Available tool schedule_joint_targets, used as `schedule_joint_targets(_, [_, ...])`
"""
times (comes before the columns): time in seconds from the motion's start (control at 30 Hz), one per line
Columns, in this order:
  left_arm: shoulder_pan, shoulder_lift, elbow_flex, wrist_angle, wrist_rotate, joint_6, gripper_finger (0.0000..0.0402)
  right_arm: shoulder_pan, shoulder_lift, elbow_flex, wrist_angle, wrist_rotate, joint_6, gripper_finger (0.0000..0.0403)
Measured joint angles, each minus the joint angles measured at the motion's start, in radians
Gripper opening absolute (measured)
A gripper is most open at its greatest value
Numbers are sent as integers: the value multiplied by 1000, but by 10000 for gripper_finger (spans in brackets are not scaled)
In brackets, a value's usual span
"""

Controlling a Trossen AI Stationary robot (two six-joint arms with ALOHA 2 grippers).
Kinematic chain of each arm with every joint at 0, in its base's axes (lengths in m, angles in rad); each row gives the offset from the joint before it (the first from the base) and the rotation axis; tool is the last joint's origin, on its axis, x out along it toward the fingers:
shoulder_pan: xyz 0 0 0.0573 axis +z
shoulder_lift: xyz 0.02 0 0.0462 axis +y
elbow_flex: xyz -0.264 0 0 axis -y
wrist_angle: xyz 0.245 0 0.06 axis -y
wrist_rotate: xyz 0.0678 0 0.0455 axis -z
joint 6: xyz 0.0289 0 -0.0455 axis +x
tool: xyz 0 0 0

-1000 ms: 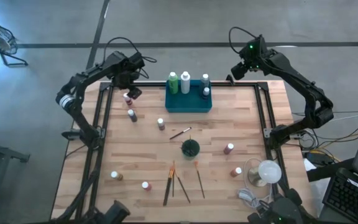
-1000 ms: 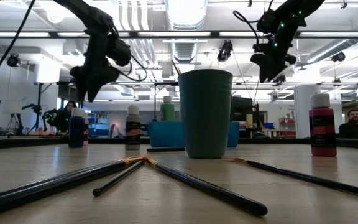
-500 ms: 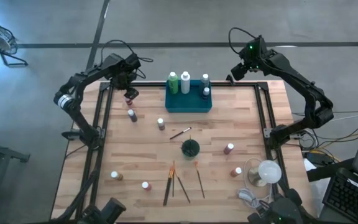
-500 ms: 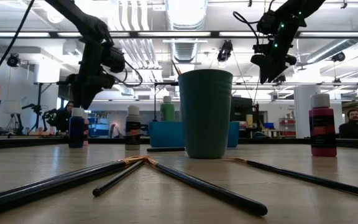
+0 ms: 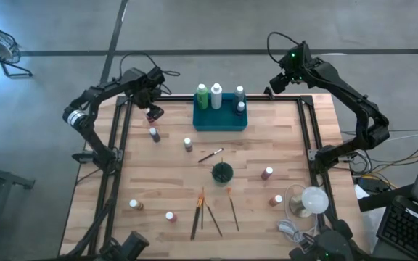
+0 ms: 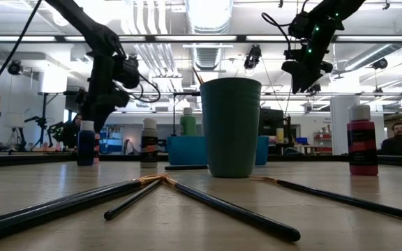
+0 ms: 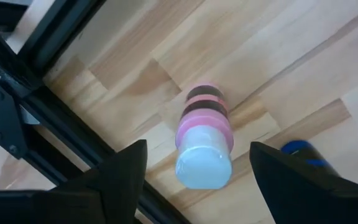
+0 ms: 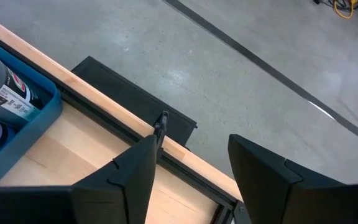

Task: Pick & Place Paint Supplies
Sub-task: Put the pink paint bottle into the blue bin

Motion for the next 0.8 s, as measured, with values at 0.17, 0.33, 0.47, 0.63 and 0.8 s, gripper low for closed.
schedule_joint_targets(0.17, [0,0,-13,10,0,0,287,0,0,0,1,0,-5,207])
schedule_joint_targets(0.33, [0,0,-15,15,0,0,287,0,0,0,2,0,-5,211])
schedule_joint_targets(0.47, [0,0,-15,20,0,1,287,0,0,0,2,0,-7,206])
schedule_joint_targets(0.63, [0,0,-15,23,0,1,282,0,0,0,2,0,-7,193])
schedule_joint_targets(0.8, [0,0,-15,22,0,1,250,0,0,0,2,0,-7,181])
